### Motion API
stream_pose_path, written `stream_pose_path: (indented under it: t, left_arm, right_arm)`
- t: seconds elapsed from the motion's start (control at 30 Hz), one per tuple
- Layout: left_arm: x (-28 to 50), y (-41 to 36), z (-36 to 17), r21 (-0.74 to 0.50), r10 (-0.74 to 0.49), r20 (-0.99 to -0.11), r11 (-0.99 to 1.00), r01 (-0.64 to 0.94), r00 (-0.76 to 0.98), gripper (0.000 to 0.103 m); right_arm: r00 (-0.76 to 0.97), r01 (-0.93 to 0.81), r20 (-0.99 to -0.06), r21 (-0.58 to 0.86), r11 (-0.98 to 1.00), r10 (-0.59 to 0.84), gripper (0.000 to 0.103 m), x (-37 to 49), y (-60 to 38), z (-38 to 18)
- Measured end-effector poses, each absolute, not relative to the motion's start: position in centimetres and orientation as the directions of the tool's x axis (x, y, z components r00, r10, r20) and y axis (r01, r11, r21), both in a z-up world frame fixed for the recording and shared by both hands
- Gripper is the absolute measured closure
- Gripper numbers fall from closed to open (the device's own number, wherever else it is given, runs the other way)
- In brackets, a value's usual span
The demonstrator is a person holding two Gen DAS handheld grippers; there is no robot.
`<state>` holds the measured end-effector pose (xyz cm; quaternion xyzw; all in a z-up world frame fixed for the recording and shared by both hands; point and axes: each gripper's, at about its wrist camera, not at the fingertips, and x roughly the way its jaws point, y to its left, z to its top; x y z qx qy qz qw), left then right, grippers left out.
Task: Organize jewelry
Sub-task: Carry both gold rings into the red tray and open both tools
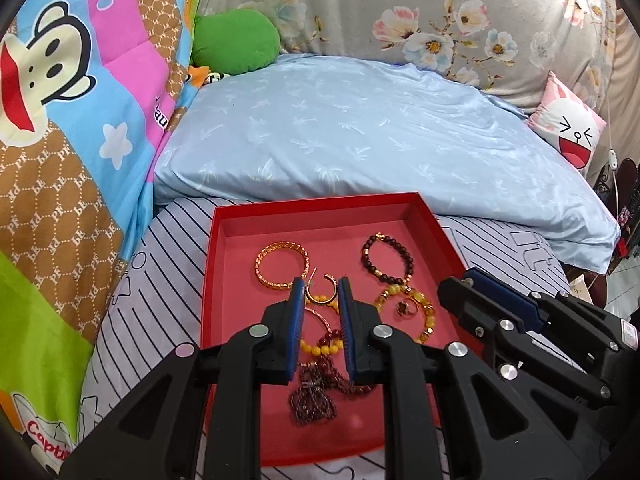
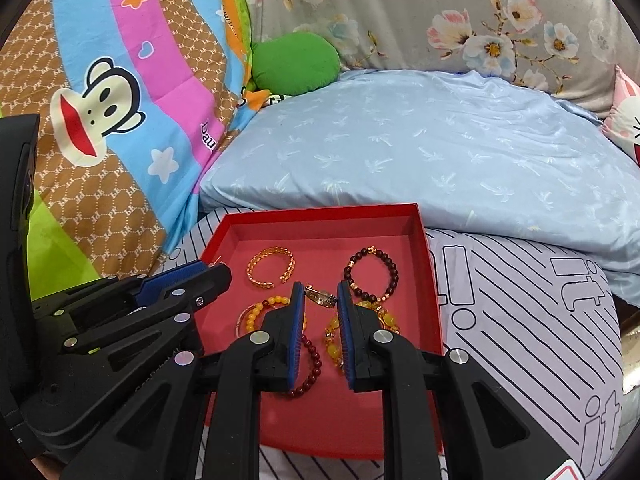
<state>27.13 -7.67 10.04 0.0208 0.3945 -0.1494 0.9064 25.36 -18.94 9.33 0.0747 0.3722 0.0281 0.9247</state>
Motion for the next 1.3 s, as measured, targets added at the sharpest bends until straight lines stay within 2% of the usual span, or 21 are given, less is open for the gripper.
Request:
stream_pose_path:
  t: [0.9, 1.03, 1.3]
  left_arm:
    - [31.1, -8.0, 6.8, -0.051, -0.204, -0.758, 0.966, 0.255, 0.620, 0.086]
    - [30.9, -7.9, 6.8, -0.043, -0.191, -0.752, 0.969, 0.242, 0.631, 0.070]
    - [30.4, -7.5, 7.2, -0.026, -0.159, -0.749, 0.977, 0.211, 0.643, 0.063]
  right_arm:
    - [0.675, 0.035, -0.732, 0.159, 0.987, 0.094, 0.086, 29.2, -19.1, 5.9]
    - [0.677, 0.036, -0.731, 0.152, 0.988, 0.087, 0.084, 29.2, -19.0, 6.0]
    - [0.680, 0.043, -0.730, 0.123, 0.992, 0.061, 0.083, 28.5, -18.7, 6.6]
